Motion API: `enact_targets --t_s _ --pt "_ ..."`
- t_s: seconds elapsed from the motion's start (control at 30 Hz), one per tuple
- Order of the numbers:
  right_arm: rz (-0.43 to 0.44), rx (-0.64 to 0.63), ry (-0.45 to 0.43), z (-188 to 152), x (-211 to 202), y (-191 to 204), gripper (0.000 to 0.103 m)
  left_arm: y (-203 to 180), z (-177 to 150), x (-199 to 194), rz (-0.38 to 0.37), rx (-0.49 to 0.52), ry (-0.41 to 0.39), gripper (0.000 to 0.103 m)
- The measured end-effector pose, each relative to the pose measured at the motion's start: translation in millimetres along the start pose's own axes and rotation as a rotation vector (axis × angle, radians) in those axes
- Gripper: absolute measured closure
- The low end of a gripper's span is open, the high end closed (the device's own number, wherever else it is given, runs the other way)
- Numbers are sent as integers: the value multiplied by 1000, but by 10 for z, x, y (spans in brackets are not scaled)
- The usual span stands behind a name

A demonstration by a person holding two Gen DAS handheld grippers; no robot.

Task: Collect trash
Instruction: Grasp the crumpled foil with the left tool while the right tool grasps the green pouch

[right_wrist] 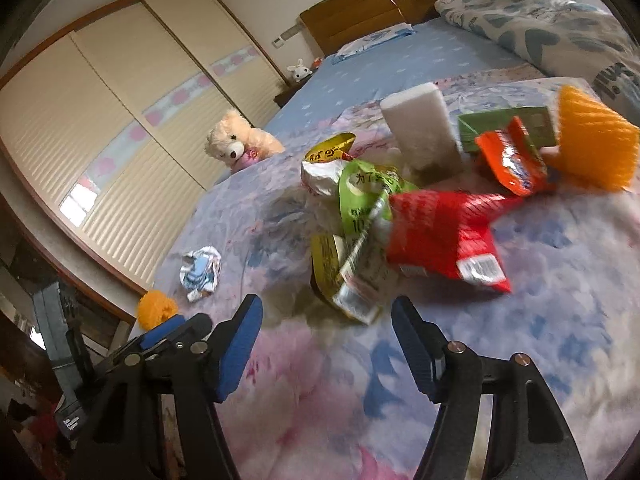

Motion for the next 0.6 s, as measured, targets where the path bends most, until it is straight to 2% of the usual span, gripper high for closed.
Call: enact_targets --t_s 0.13,0.23,0.33,0.43,0.47,0.5,0.57,0.6 --pt "-6 41 -12 135 117 -36 35 199 138 111 51 -25 1 17" --pt "-15 67 -15 217 215 -79 35 329 241 206 84 -43 -1 16" --pt "-24 93 -6 261 291 -127 42 420 320 343 101 -52 16 16" --pt "-42 119 13 271 388 -202 58 477 362 467 124 -50 31 16" --pt "-45 123 20 267 409 -212 68 490 365 502 122 -51 36 17" --pt "-41 124 19 268 418 -228 75 502 364 526 115 -54 41 21" --pt "-23 109 16 276 408 -222 85 518 353 594 84 -63 71 61" --pt "-26 94 17 277 393 -201 89 519 342 616 77 -64 82 62"
Point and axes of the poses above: each gripper's, at about its wrist camera, not at the fingertips, and x roughly the way its jaws point, y to its left, z to its top, the point moved 2 cm from there along x, roughly the way its jaws point, and after that the axes turned 4 degrees about x, right-handed, at the moved point
